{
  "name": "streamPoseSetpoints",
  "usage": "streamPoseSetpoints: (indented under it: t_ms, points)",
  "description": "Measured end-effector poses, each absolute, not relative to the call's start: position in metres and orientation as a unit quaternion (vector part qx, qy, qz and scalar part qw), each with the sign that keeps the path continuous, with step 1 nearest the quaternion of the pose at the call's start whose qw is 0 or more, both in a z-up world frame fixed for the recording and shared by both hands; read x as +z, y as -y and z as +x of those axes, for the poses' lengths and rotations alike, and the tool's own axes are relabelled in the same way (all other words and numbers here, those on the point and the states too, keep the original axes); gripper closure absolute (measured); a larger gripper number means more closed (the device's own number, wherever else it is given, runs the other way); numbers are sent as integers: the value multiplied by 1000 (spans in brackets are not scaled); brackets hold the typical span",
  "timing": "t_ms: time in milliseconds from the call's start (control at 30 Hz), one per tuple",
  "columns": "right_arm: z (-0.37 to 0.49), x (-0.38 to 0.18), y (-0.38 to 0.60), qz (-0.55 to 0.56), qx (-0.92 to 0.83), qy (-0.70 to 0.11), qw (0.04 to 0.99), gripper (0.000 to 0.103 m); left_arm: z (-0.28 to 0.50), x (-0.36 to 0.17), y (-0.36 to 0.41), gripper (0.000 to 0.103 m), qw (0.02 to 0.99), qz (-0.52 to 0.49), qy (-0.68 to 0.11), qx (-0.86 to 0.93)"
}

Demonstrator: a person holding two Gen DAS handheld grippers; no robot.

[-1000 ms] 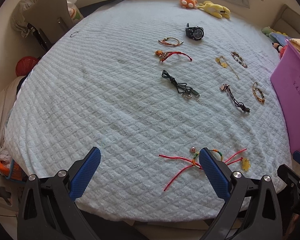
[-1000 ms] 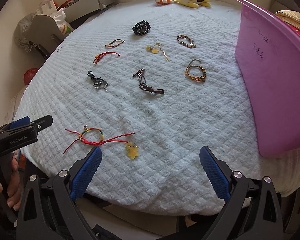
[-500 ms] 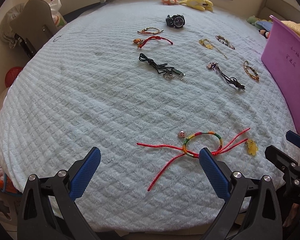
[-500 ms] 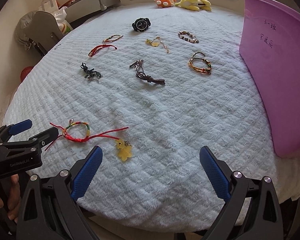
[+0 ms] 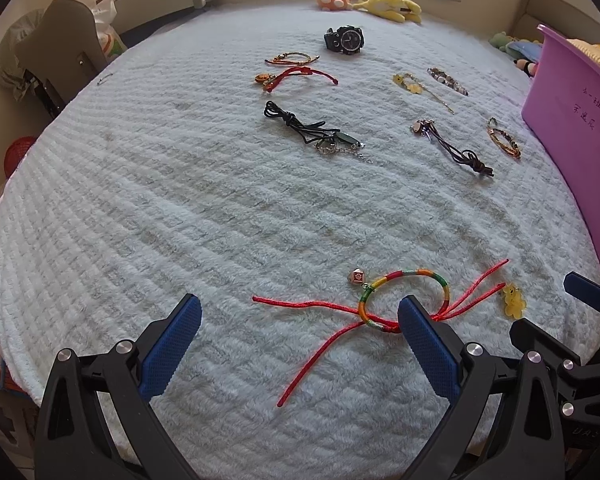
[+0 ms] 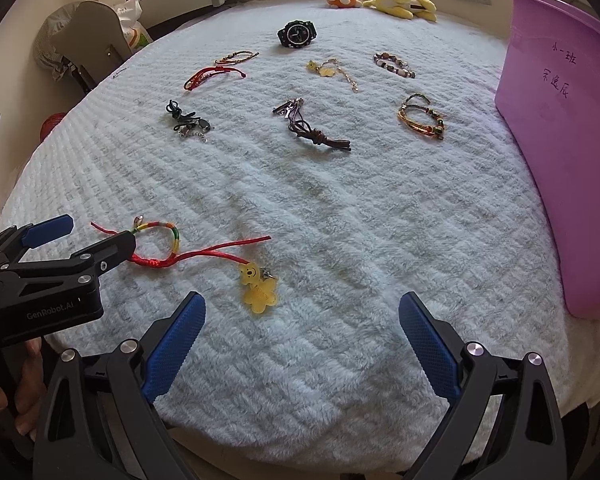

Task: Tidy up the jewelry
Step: 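Lower the left tool and grasp the red-string rainbow bracelet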

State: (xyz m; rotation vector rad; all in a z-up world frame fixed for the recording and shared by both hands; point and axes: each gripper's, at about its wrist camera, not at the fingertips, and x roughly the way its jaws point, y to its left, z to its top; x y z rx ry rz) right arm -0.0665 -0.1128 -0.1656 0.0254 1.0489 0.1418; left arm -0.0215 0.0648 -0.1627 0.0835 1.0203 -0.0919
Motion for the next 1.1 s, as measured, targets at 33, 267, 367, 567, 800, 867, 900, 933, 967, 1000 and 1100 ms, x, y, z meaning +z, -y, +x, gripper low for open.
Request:
streamPoseSetpoints:
  t_ms: [33, 267, 367, 567, 800, 867, 900, 933, 967, 1000, 1100]
  points:
    - [-66, -166, 112, 12, 68, -501, 863, 9, -21, -163, -65, 6, 871, 39, -488, -44]
    - [-61, -171, 111, 9, 62, -500, 864, 10, -16, -169, -66, 6, 868, 36, -493, -43]
    - [-58, -173, 112, 11, 60, -501, 863, 10, -17, -173, -66, 6, 866, 37, -497, -44]
    - [-56, -176, 112, 5, 56, -501, 864, 10, -15, -176, -65, 6, 867, 38, -495, -43]
    - [-56, -180, 107, -16, 50, -501, 864, 21, -14, -180, -63, 5, 870, 42, -490, -42]
    - [-56, -181, 107, -17, 51, -500, 865, 22, -13, -181, -63, 5, 871, 43, -487, -41]
    - [-57, -181, 107, -19, 52, -499, 865, 23, -13, -182, -62, 5, 872, 44, -485, -40]
    - [-57, -181, 105, -21, 54, -498, 865, 26, -13, -182, -62, 5, 873, 46, -483, -39]
    - [-58, -181, 104, -24, 55, -498, 865, 28, -12, -182, -61, 5, 874, 48, -482, -38]
    - [-58, -181, 102, -28, 56, -497, 865, 29, -12, -183, -60, 5, 875, 50, -480, -36]
    - [-58, -181, 101, -32, 59, -495, 866, 32, -12, -182, -59, 5, 877, 54, -476, -35]
